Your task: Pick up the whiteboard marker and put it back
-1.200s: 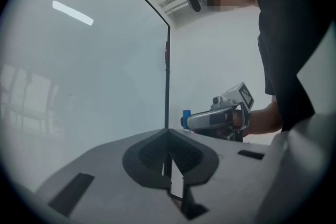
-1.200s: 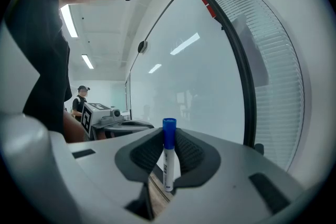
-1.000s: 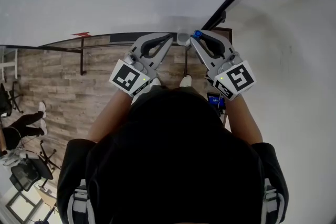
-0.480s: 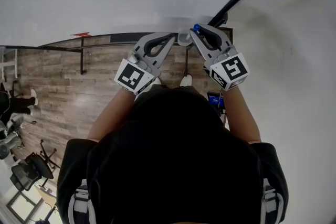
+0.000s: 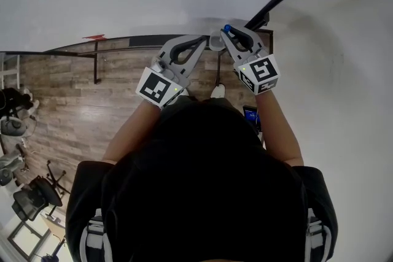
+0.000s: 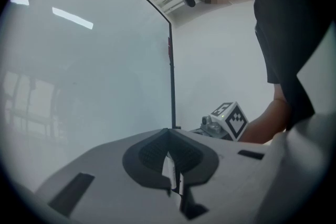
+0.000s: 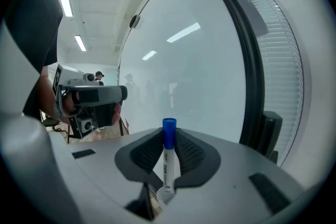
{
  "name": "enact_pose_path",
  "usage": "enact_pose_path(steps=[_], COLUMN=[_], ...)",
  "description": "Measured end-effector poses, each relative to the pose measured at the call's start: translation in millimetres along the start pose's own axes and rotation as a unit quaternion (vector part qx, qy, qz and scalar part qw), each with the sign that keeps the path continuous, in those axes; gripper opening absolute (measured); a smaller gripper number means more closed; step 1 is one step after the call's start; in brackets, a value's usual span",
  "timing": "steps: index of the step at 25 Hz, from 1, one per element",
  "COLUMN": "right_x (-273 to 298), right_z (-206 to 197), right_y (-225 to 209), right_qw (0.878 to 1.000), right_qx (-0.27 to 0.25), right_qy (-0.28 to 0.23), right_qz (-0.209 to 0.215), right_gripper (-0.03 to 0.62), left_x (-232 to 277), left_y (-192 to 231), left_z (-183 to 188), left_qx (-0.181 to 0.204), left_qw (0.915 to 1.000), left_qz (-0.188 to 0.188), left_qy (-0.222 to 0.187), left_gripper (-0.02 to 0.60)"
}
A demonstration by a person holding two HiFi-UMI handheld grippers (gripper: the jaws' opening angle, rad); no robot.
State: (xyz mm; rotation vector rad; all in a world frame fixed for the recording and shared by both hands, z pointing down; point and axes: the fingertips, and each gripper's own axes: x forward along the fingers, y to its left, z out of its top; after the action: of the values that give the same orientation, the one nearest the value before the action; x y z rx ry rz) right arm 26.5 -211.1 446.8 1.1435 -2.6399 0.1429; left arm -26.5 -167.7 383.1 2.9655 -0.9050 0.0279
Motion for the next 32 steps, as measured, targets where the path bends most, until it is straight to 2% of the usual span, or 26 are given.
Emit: enact_pose_path(steps=[12, 32], right_x=[26, 45], right_z=[-44, -129], right_y=[1, -7], right_qw=[0.999, 0.99], right_qx=[0.005, 0.062], right_qy=[0.038, 0.124], right_qz=[0.002, 0.001], right_gripper=[0.063, 0.064], left_x=[-10, -16], left_y=[3, 3], left_z=[0, -4], left_qx=[0.001, -0.002], left_qw=[1.0, 0.9998], left_qz=[0.009, 0.016], left_qy=[-0.001, 0.009], left_gripper=[0.003, 0.003])
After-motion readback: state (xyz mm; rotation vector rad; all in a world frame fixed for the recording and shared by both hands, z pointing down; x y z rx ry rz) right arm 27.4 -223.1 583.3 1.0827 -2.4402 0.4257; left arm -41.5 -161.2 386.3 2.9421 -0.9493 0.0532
